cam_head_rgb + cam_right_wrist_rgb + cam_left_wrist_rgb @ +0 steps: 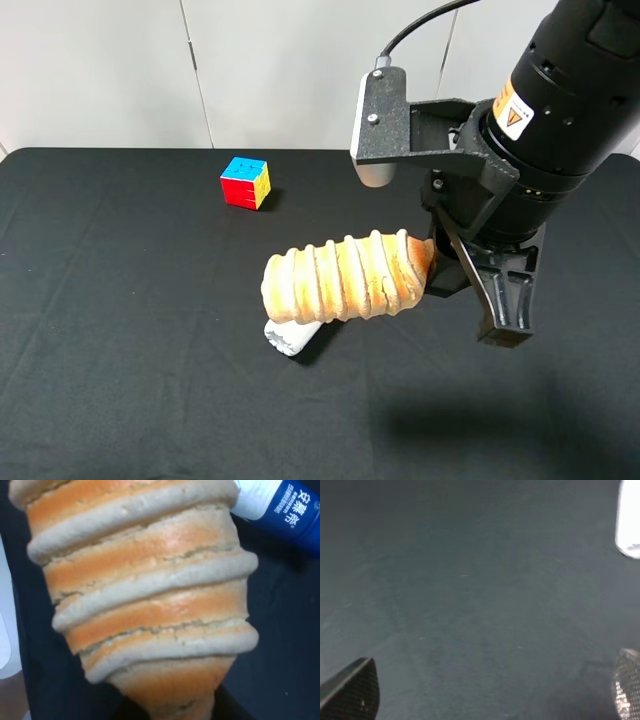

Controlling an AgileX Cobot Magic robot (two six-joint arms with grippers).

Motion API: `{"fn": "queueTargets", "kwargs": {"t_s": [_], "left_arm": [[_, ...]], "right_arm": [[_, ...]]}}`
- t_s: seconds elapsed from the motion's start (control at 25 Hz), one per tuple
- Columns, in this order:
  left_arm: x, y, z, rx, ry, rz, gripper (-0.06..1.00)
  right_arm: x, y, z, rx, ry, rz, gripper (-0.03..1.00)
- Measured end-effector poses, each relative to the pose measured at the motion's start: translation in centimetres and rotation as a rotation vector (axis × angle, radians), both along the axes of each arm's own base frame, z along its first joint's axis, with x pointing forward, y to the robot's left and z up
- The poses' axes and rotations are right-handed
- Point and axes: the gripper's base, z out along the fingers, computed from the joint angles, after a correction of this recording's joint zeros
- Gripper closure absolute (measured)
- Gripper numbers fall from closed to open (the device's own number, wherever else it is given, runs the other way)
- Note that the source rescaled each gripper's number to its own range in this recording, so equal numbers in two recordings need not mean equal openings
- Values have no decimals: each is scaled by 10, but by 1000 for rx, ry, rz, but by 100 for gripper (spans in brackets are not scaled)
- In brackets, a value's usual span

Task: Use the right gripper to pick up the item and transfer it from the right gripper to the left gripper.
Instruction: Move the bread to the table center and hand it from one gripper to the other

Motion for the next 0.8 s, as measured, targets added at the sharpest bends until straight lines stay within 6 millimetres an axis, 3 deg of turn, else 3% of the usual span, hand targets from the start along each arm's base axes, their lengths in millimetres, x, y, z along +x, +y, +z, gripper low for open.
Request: {"fn": "queueTargets", "kwargs": {"t_s": [0.36, 0.8], "left_arm": [[36, -38, 10, 38, 45, -266, 5], [63, -117, 3, 189, 18, -608, 5]], "right_arm": [[0, 0, 0, 1, 1, -4, 95], [0, 0, 0, 2, 3, -15, 95]]}}
